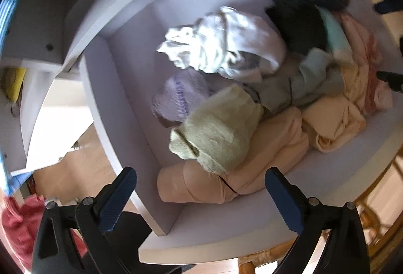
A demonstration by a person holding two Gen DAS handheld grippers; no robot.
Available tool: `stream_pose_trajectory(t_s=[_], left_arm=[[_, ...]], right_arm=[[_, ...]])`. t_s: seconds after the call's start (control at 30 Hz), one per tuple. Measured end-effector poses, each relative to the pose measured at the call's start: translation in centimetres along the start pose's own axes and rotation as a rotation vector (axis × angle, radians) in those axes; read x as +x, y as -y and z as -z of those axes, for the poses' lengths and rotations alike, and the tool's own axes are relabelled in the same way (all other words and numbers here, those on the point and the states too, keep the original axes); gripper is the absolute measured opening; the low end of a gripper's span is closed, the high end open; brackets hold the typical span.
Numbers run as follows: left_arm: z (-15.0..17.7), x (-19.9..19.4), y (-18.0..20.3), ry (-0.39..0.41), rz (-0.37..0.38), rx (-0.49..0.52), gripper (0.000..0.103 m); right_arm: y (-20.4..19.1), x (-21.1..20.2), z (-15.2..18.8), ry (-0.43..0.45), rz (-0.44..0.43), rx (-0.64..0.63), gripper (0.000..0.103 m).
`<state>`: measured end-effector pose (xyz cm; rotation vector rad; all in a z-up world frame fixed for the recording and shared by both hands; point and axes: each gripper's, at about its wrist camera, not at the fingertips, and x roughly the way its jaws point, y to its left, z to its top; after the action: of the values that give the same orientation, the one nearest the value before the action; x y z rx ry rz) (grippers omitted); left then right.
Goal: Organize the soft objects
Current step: 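Move both tools over the shelf of clothes toward the dark blue lace garment, then grasp the dark blue lace garment with the right tool while the left tool approaches the white cloth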
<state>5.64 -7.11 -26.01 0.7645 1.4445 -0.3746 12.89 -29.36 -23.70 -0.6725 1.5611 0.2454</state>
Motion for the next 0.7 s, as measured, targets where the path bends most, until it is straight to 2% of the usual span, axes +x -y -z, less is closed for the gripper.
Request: stream_pose_trajectory(t_s=[0.1, 0.23, 0.37, 0.6, 0.7], left_arm=[[-0.4, -0.1, -1.1, 0.004, 0.035, -0.086, 0.103], [-0.6, -0.2, -2.6, 0.017, 0.086, -0.188, 0.103], [-0.9, -0.6, -3.3, 0.048, 0.083, -0.211, 0.103], [-1.2, 0.1, -4.7, 0.056, 0.135, -0.262, 0.103], [-1.3, 0.1, -4.3, 0.061, 0.137, -0.26, 0.103]], right_arm=[[2.0, -0.2, -0.3, 0.038, 0.071, 0.006, 0.085], [4.2, -0.5, -0.9, 0.087, 0.112, 0.022, 0.084], [5.5, -0.2, -1.8, 0.108, 0.158, 0.007, 0.084], [5.8, 1.2, -3.0, 0.101, 0.118, 0.003, 0.083], [6.0, 2.1, -4.1, 0.085, 0.099, 0.016, 0.079]])
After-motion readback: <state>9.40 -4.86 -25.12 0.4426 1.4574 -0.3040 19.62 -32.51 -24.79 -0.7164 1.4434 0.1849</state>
